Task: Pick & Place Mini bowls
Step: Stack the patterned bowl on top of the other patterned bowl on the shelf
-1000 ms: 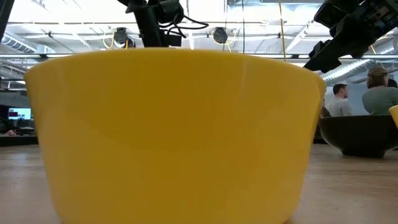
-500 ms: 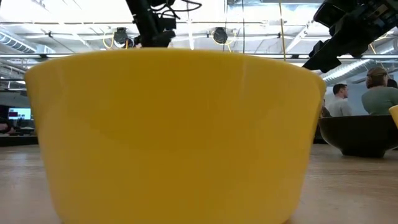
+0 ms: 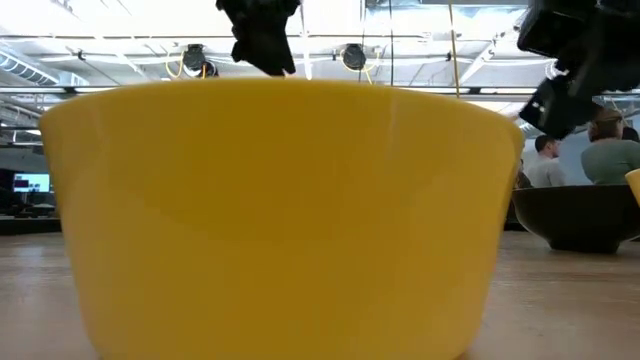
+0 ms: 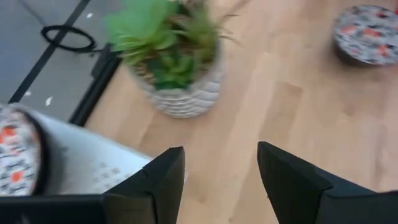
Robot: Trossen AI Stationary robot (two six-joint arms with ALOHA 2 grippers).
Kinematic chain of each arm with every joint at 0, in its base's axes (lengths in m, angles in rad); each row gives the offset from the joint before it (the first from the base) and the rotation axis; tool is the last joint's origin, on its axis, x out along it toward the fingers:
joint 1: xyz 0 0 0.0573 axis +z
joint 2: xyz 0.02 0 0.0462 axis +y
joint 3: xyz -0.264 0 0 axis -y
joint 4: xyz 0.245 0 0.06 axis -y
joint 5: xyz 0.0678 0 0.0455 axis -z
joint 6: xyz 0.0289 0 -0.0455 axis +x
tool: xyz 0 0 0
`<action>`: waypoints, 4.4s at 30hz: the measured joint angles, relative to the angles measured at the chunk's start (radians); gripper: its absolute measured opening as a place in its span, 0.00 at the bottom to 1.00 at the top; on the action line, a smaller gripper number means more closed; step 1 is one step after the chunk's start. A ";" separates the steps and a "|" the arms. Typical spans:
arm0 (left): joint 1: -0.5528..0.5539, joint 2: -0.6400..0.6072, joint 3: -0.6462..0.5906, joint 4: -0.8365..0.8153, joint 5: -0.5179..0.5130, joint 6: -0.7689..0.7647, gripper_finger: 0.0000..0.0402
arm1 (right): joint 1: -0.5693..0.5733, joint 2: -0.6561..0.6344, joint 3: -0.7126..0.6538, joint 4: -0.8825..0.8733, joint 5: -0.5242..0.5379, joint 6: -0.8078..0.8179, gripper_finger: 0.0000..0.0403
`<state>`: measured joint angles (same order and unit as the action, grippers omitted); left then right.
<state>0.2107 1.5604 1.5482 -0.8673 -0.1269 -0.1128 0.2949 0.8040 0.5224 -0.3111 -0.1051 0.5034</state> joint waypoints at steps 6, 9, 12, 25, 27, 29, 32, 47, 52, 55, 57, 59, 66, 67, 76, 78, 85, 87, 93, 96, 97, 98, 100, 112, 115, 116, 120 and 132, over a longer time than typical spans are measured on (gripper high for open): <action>-0.086 0.000 0.000 0.000 -0.003 -0.001 0.52 | 0.092 0.148 0.043 -0.008 0.002 0.001 0.40; -0.115 0.000 0.000 0.000 -0.004 -0.013 0.52 | 0.125 0.217 0.078 -0.036 0.028 -0.007 0.40; -0.137 0.000 0.000 0.000 -0.004 -0.032 0.52 | 0.152 0.280 0.114 -0.118 0.103 -0.030 0.40; -0.172 0.000 0.000 0.000 -0.006 -0.030 0.51 | 0.172 0.440 0.137 -0.227 0.293 -0.063 0.40; -0.172 0.000 0.000 0.000 -0.006 -0.030 0.52 | 0.172 0.442 0.136 -0.263 0.320 -0.080 0.39; -0.172 0.000 0.000 0.000 -0.006 -0.029 0.51 | 0.171 0.443 0.136 -0.291 0.320 -0.103 0.36; -0.172 0.000 0.000 0.000 -0.006 -0.028 0.52 | 0.172 0.443 0.136 -0.310 0.318 -0.132 0.27; -0.174 0.001 0.000 -0.003 -0.006 -0.039 0.52 | 0.121 0.444 0.135 -0.092 0.323 -0.326 0.01; -0.174 0.001 0.000 -0.005 -0.003 -0.093 0.52 | 0.014 0.497 0.177 -0.005 0.294 -0.393 0.01; -0.175 0.001 0.000 -0.009 -0.003 -0.106 0.52 | -0.041 0.574 0.242 0.019 0.285 -0.466 0.01; -0.179 0.001 0.000 -0.024 -0.003 -0.108 0.52 | -0.069 0.633 0.294 0.015 0.283 -0.535 0.01; -0.186 0.001 0.000 -0.045 -0.003 -0.109 0.52 | -0.089 0.694 0.349 0.019 0.281 -0.594 0.01; -0.201 0.001 0.000 -0.132 -0.003 -0.144 0.52 | -0.137 0.874 0.509 0.055 0.250 -0.725 0.01; -0.202 0.001 0.000 -0.141 -0.004 -0.155 0.52 | -0.142 0.890 0.525 0.058 0.249 -0.737 0.01; -0.201 0.001 0.000 -0.208 -0.004 -0.201 0.52 | -0.171 0.964 0.568 0.063 0.204 -0.752 0.01; -0.201 0.001 0.000 -0.206 -0.004 -0.204 0.52 | -0.171 0.964 0.568 0.060 0.205 -0.738 0.03; -0.201 0.001 0.000 -0.206 -0.004 -0.204 0.52 | -0.169 0.954 0.568 0.044 0.204 -0.676 0.23; -0.201 0.001 0.000 -0.206 -0.004 -0.205 0.52 | -0.169 0.948 0.568 0.051 0.204 -0.647 0.30; -0.201 0.001 0.000 -0.202 -0.005 -0.178 0.52 | -0.160 0.817 0.570 -0.058 0.206 -0.580 0.43; -0.208 0.018 0.000 -0.176 -0.008 -0.118 0.52 | -0.144 0.710 0.565 -0.153 0.206 -0.534 0.44; -0.212 0.027 0.000 -0.170 -0.011 -0.094 0.52 | -0.137 0.674 0.565 -0.158 0.204 -0.524 0.44; -0.218 0.037 0.000 -0.162 -0.014 -0.070 0.52 | -0.127 0.634 0.566 -0.179 0.205 -0.514 0.43; -0.230 0.060 0.000 -0.122 -0.014 -0.023 0.52 | -0.110 0.557 0.559 -0.229 0.205 -0.488 0.42; -0.338 0.258 0.000 0.039 -0.011 0.304 0.52 | 0.022 0.091 0.320 -0.115 0.208 -0.330 0.41; -0.349 0.317 0.000 0.064 -0.013 0.351 0.52 | 0.039 0.005 0.229 0.004 0.207 -0.328 0.41; -0.351 0.333 0.000 0.074 -0.014 0.364 0.52 | 0.043 -0.019 0.201 0.034 0.207 -0.328 0.41; -0.352 0.404 0.000 0.092 -0.014 0.392 0.52 | 0.048 -0.090 0.112 0.131 0.207 -0.327 0.41; -0.343 0.531 -0.001 0.138 -0.130 0.441 0.42 | 0.047 -0.136 0.050 0.169 0.208 -0.306 0.41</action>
<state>-0.1321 2.0912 1.5475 -0.7297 -0.2566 0.3286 0.3424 0.6678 0.5728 -0.1417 0.1032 0.1978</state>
